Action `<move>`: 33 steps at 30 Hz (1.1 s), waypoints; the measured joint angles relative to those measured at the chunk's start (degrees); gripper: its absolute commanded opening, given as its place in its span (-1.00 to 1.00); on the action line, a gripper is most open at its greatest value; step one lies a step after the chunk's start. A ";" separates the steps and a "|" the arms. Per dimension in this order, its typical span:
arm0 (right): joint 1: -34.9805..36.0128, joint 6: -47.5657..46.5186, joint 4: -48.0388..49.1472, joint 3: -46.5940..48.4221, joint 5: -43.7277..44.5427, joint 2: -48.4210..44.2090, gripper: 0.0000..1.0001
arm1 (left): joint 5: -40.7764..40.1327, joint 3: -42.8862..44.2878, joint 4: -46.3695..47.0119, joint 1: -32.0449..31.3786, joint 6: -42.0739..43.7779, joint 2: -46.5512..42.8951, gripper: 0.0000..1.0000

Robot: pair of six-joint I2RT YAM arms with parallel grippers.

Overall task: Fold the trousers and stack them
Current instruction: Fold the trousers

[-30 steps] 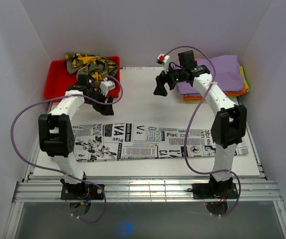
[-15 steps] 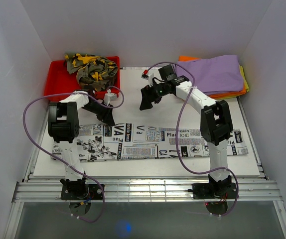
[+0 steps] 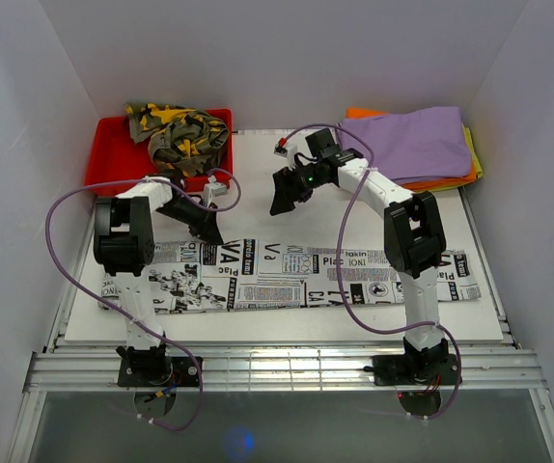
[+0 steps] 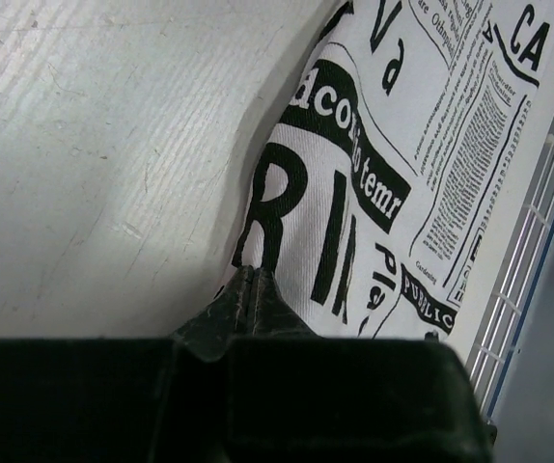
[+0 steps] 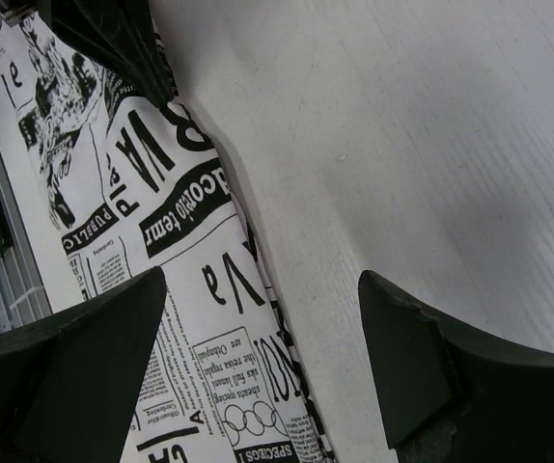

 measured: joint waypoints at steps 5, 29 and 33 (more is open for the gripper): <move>0.00 0.48 0.20 0.26 -0.66 0.00 0.56 | -0.20 -0.09 1.64 0.00 -0.31 -0.76 -1.00; 1.49 9.62 5.14 0.98 -7.56 5.38 -0.28 | -12.44 -33.57 24.22 -7.52 6.71 -34.71 -1.00; 3.32 9.03 4.94 0.83 -8.31 5.38 -0.33 | -16.37 -40.87 29.22 -9.99 9.05 -40.41 -1.00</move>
